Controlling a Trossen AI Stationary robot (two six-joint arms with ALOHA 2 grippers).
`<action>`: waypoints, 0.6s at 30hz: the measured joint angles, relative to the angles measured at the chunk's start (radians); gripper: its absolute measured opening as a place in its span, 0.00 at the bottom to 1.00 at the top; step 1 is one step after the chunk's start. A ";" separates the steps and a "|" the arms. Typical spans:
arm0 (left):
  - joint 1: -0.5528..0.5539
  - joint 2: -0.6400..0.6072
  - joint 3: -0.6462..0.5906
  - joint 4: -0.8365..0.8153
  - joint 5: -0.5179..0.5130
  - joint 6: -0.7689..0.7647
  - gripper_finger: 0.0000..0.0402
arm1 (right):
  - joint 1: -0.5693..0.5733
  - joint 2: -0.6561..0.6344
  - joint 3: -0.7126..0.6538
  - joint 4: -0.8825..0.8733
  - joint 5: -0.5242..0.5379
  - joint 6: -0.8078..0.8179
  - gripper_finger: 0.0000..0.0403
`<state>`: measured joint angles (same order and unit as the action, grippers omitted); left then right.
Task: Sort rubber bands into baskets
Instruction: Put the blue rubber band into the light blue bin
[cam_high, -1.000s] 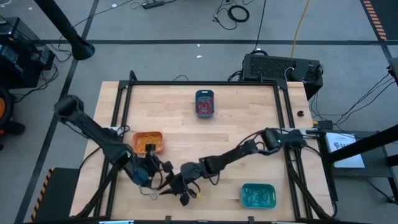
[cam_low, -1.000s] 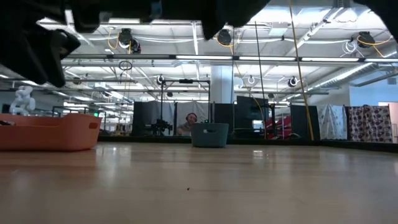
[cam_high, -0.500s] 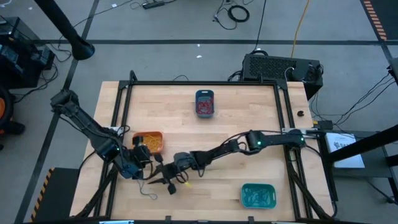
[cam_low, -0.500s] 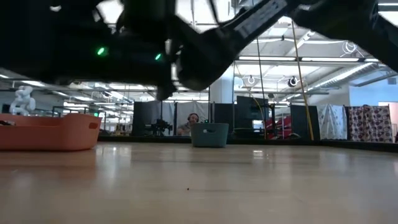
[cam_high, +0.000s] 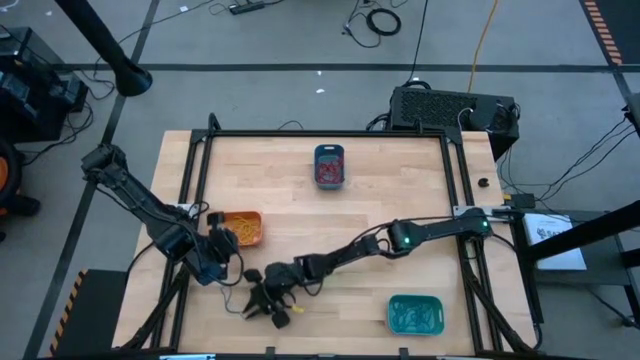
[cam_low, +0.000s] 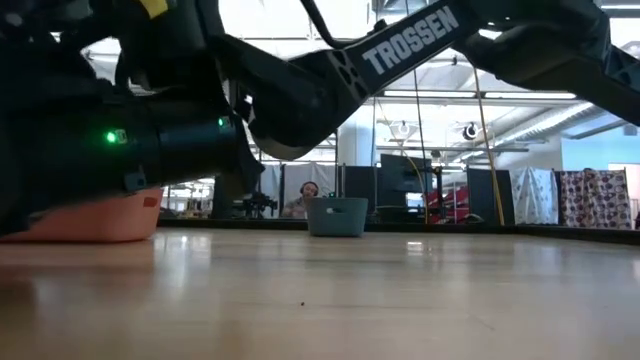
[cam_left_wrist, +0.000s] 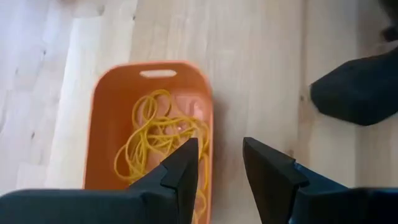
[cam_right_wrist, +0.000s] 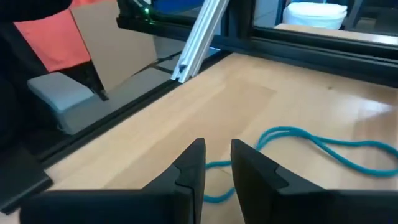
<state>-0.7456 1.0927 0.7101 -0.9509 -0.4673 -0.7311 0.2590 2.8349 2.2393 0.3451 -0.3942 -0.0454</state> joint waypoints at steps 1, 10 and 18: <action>0.000 0.000 0.000 -0.011 -0.003 -0.013 0.33 | 0.004 0.000 0.000 -0.002 0.001 -0.001 0.17; 0.006 0.000 0.000 -0.025 -0.007 -0.050 0.33 | 0.037 0.000 0.001 -0.023 0.098 -0.041 0.21; 0.006 0.000 0.000 -0.023 -0.009 -0.050 0.33 | 0.035 -0.001 0.001 -0.086 0.056 -0.021 0.37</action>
<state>-0.7395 1.0927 0.7101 -0.9742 -0.4759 -0.7811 0.2943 2.8341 2.2398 0.2595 -0.3378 -0.0666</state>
